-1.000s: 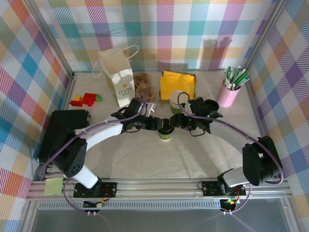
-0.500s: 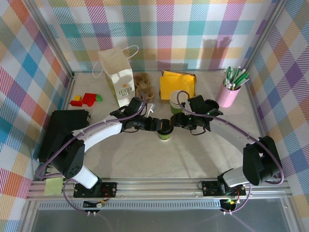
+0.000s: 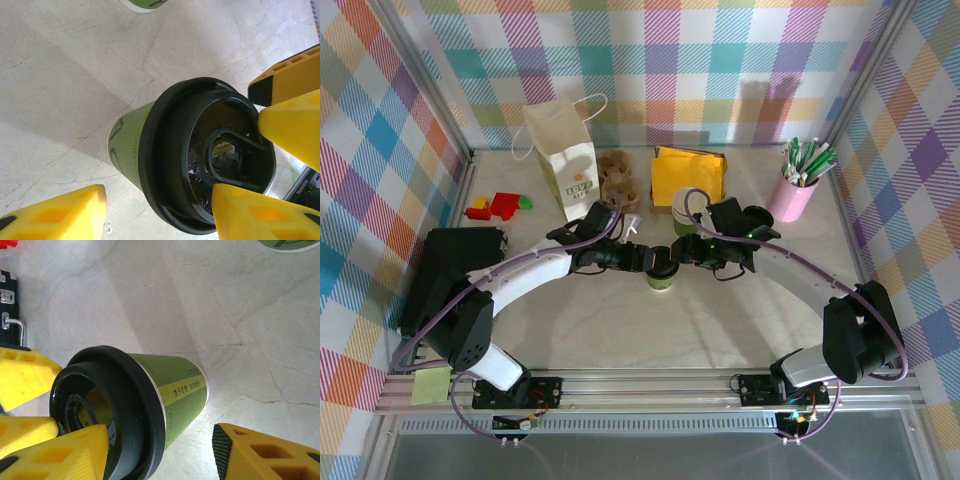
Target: Pack the takeout coffee
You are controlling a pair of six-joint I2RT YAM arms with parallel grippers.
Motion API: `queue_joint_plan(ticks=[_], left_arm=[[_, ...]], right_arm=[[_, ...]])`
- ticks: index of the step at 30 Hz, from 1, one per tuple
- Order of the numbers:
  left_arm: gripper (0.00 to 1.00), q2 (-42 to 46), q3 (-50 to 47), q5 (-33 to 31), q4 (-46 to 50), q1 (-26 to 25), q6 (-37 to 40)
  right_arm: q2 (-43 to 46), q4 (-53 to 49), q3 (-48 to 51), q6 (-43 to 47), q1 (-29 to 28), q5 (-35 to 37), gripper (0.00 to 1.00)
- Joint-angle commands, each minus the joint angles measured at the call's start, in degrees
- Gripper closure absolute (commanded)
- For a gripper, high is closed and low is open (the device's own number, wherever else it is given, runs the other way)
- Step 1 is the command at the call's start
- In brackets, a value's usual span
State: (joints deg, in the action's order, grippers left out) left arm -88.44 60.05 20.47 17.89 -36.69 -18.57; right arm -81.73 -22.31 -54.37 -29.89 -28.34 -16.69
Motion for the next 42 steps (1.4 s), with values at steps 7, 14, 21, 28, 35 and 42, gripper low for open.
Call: queue_joint_plan(ticks=[7,14,21,28,35,42], left_arm=[[0.46,-3.0,-2.5,-2.4,-0.8,-1.9,0.7],[0.47,-4.4,-3.0,-3.1,-1.5,-2.5,0.1],[0.47,-3.6,-1.1,-2.2,-1.5,-2.9,-0.3],[0.43,-0.1,2.4,-1.5,1.1,-2.8,-0.3],[0.4,3.7,5.3,-3.3,6.0,-2.7,0.7],[0.41,10.6,6.2,-4.9,9.3,-0.6,1.1]], right_arm=[[-1.9,-3.7,1.6,2.7,-0.5,4.5,0.42],[-1.6,-3.9,2.2,2.5,-0.5,5.6,0.43],[-0.5,-6.9,-1.1,3.0,-0.6,6.3,0.42],[0.8,-9.2,-5.3,3.6,-1.1,6.2,0.39],[1.7,-12.9,-9.3,4.3,-1.3,7.1,0.37],[4.2,-16.7,-13.1,5.3,-3.2,7.7,0.37]])
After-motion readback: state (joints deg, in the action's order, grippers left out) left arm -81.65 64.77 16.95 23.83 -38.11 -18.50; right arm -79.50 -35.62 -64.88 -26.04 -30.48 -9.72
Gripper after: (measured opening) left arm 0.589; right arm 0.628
